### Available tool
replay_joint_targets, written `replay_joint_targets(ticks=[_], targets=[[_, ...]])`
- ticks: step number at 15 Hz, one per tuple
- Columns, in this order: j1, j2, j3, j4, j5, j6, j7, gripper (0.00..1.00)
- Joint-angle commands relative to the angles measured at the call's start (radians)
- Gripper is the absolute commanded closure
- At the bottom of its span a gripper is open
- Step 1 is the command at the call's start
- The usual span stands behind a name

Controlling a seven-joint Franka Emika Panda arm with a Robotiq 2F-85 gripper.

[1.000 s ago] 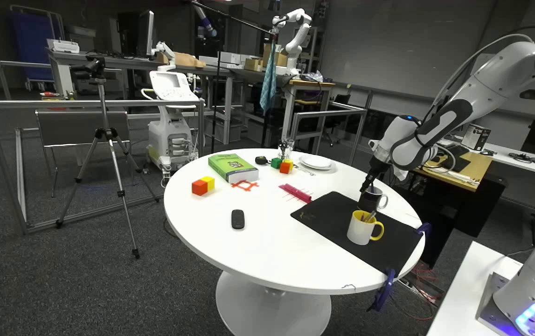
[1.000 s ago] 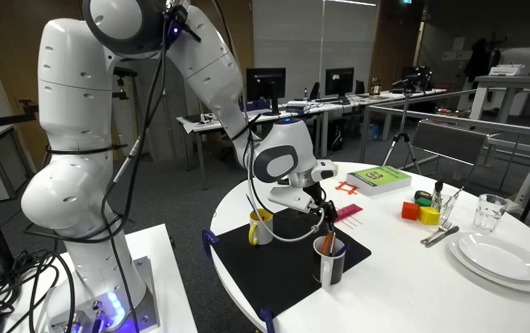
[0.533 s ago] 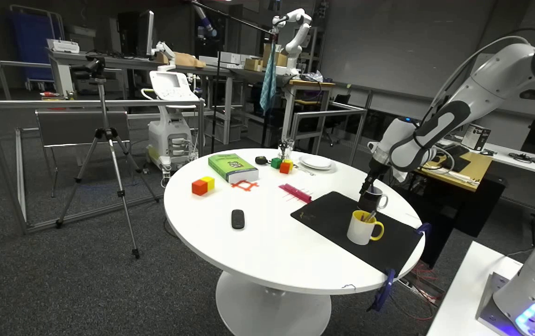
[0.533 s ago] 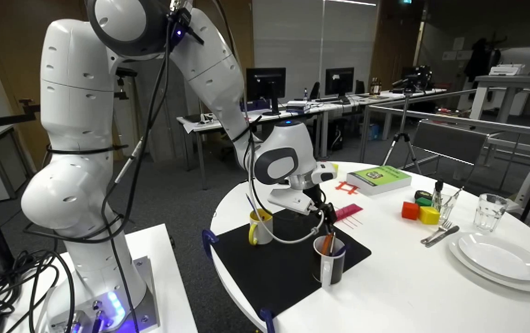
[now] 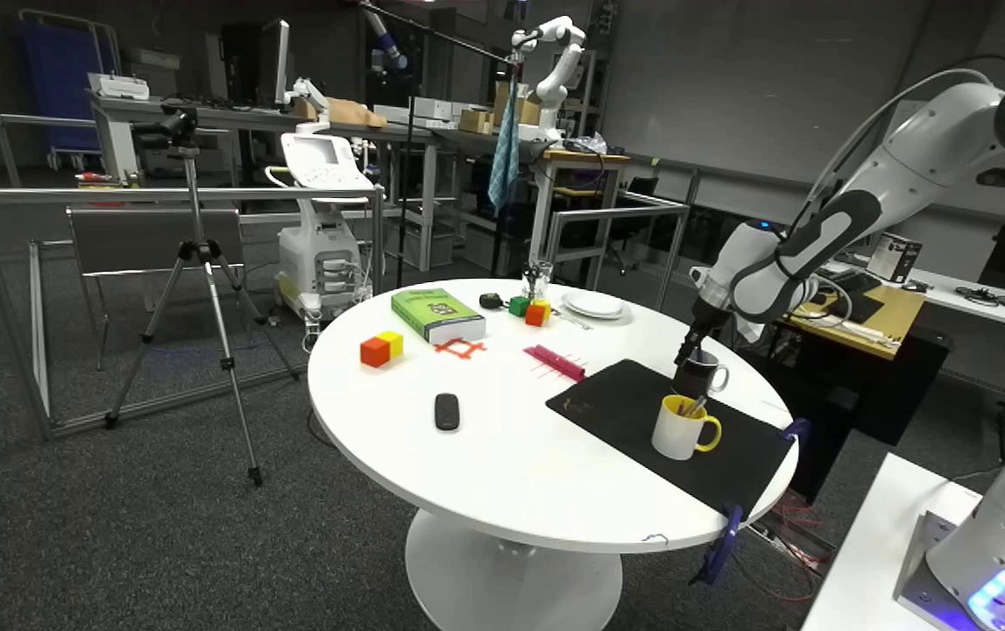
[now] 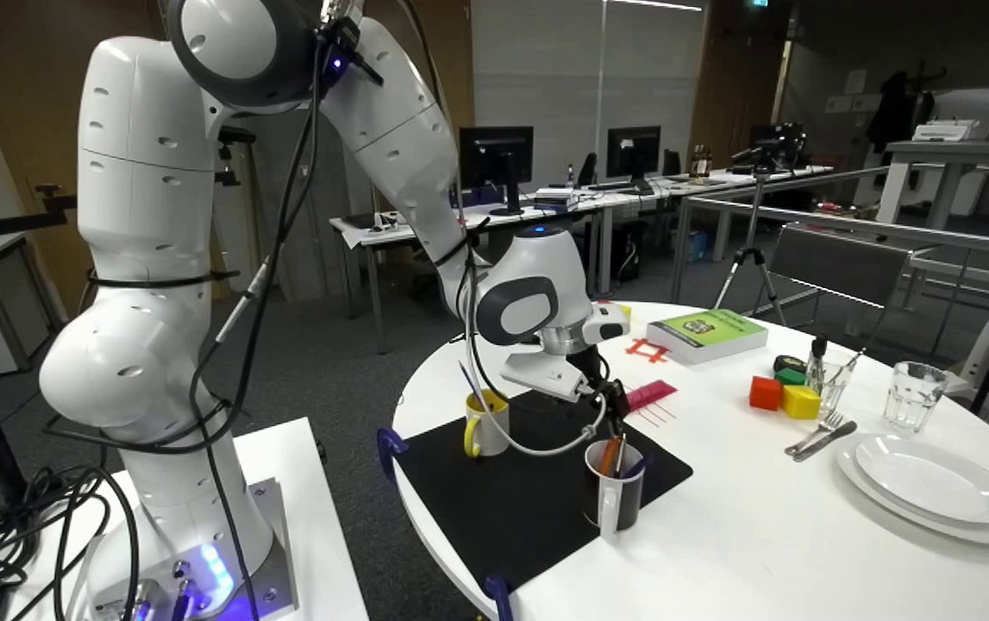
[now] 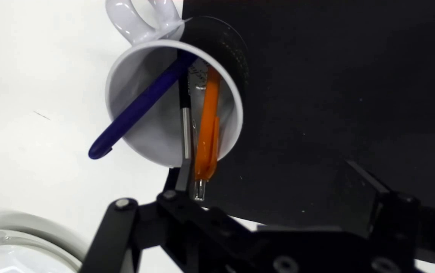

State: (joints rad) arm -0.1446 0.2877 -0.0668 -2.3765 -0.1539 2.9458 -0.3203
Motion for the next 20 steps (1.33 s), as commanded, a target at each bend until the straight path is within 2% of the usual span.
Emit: replay_joint_targets(ticks=[1,14,15,17,20], targets=[[-0.009,0.025,0.004,0.042,-0.003,-0.023,-0.002,0.00],[-0.005,0.077,0.002,0.091,-0.011,-0.034,0.003,0.00],[-0.005,0.076,0.002,0.090,-0.012,-0.035,0.001,0.25],[-0.004,0.076,0.000,0.089,-0.014,-0.028,0.002,0.33],[-0.003,0.073,-0.004,0.096,-0.016,-0.026,0.004,0.58]])
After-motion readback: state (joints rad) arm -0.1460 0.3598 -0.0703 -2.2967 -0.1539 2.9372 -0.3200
